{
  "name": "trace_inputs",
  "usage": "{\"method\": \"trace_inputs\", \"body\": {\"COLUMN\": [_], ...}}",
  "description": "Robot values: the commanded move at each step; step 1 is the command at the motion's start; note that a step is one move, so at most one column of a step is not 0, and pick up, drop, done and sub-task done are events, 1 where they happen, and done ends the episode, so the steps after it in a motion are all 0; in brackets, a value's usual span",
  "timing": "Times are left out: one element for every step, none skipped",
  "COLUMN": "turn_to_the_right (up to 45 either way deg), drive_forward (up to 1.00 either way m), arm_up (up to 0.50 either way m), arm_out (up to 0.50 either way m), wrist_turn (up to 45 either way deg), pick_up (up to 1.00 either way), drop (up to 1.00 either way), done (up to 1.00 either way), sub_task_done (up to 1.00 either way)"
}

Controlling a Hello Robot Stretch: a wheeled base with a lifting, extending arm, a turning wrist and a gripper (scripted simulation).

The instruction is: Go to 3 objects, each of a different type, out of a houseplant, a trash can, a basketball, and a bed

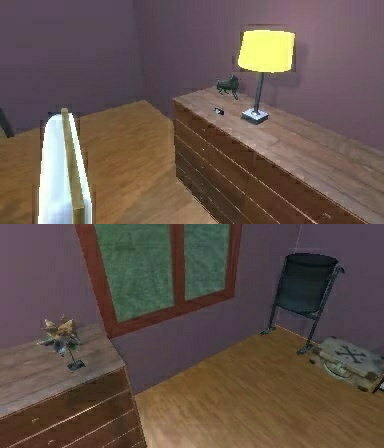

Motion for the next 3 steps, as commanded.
{"method": "trace_inputs", "body": {"turn_to_the_right": [-45.0, -45.0, 0.0], "drive_forward": [0.00, 0.00, 0.00], "arm_up": [0.00, 0.00, 0.00], "arm_out": [0.00, 0.00, 0.00], "wrist_turn": [0.0, 0.0, 0.0], "pick_up": [0.00, 0.00, 0.00], "drop": [0.00, 0.00, 0.00], "done": [0.00, 0.00, 0.00], "sub_task_done": [0.00, 0.00, 1.00]}}
